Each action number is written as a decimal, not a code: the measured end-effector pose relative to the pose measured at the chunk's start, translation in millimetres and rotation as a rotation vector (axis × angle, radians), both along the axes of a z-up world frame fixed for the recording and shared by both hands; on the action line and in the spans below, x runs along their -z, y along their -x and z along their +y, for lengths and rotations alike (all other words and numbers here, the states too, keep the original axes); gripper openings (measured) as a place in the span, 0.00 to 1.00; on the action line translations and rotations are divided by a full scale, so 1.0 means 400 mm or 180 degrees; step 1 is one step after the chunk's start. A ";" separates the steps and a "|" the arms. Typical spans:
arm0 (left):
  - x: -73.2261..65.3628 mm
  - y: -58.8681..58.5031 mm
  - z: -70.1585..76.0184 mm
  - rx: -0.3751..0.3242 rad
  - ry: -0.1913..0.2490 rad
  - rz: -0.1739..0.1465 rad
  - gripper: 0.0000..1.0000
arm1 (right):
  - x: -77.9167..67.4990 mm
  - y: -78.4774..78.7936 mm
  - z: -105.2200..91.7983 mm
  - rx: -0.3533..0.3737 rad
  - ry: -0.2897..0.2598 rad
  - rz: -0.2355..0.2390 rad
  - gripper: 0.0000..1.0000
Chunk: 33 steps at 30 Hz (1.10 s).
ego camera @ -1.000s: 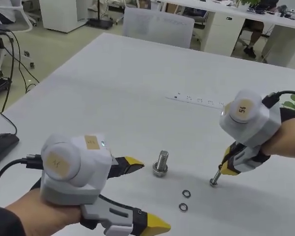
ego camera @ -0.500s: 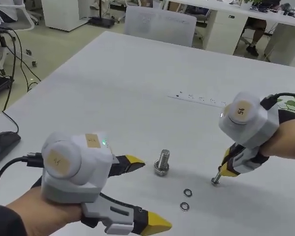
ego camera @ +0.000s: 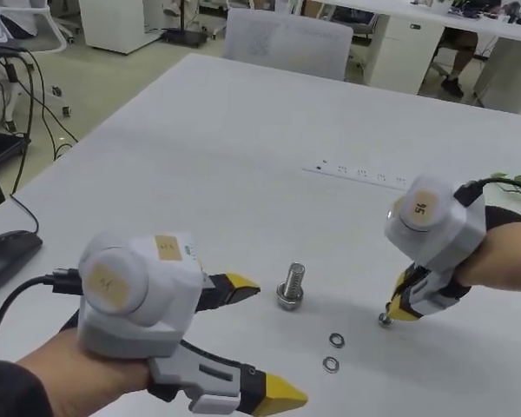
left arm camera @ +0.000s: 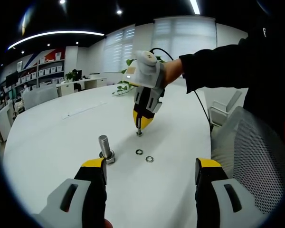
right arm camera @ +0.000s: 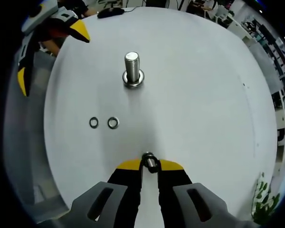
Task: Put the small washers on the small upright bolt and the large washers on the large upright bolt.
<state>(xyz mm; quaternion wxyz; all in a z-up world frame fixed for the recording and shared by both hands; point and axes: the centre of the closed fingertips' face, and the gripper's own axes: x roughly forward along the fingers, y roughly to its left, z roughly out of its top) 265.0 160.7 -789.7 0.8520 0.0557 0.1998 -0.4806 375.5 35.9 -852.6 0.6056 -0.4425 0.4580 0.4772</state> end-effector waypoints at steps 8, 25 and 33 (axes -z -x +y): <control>0.000 0.000 0.000 0.0000 0.0000 0.0004 0.76 | 0.017 -0.001 -0.001 -0.0008 0.0020 0.0029 0.13; 0.003 -0.001 0.001 -0.0008 -0.0008 0.0022 0.76 | 0.040 -0.006 -0.003 -0.0034 0.0068 0.0055 0.13; 0.003 -0.004 0.002 -0.0014 -0.0006 0.0024 0.76 | 0.043 -0.005 -0.002 -0.0041 0.0077 0.0062 0.13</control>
